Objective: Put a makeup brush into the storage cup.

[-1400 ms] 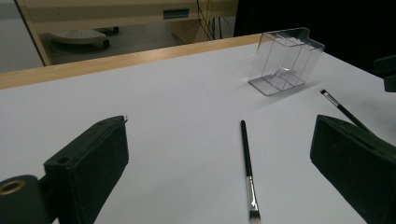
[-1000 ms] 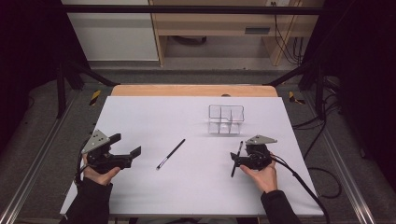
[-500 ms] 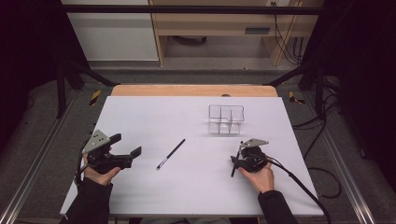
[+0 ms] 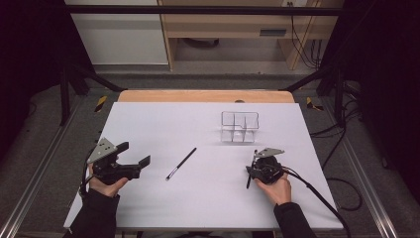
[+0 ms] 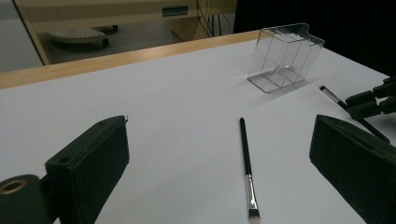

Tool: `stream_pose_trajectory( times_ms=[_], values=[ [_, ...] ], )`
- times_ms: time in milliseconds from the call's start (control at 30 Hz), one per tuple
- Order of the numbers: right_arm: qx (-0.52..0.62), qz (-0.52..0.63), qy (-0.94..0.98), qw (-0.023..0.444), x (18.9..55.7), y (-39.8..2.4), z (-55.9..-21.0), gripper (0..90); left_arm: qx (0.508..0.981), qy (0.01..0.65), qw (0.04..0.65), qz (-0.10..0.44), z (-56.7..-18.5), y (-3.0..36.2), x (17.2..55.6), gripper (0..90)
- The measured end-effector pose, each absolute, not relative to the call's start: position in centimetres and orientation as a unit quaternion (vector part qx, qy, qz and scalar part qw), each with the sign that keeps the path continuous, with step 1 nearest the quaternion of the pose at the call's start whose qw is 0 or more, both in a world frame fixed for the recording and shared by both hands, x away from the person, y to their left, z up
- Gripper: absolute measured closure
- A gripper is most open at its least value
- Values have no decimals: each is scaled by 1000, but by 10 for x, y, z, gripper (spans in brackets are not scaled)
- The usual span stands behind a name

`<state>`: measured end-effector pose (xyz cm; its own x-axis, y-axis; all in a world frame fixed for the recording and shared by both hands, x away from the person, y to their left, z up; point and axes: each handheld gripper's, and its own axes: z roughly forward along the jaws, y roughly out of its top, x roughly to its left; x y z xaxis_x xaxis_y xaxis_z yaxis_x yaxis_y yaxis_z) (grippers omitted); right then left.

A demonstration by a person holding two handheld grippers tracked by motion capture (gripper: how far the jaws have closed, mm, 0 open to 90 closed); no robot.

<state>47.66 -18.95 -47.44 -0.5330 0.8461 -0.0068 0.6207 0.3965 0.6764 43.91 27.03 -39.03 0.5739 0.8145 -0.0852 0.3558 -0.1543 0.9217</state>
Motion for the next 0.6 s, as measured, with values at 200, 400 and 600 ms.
stream_pose_trajectory(
  times_ms=[200,400,600],
  values=[
    [456,311,816,172,475,-193,-472,716,726,401,510,225,-390,270,438,44],
    [464,306,814,169,475,-197,-472,759,725,403,512,224,-390,270,439,45],
    [469,299,814,166,475,-201,-471,790,725,402,512,223,-390,270,439,45]
  ],
)
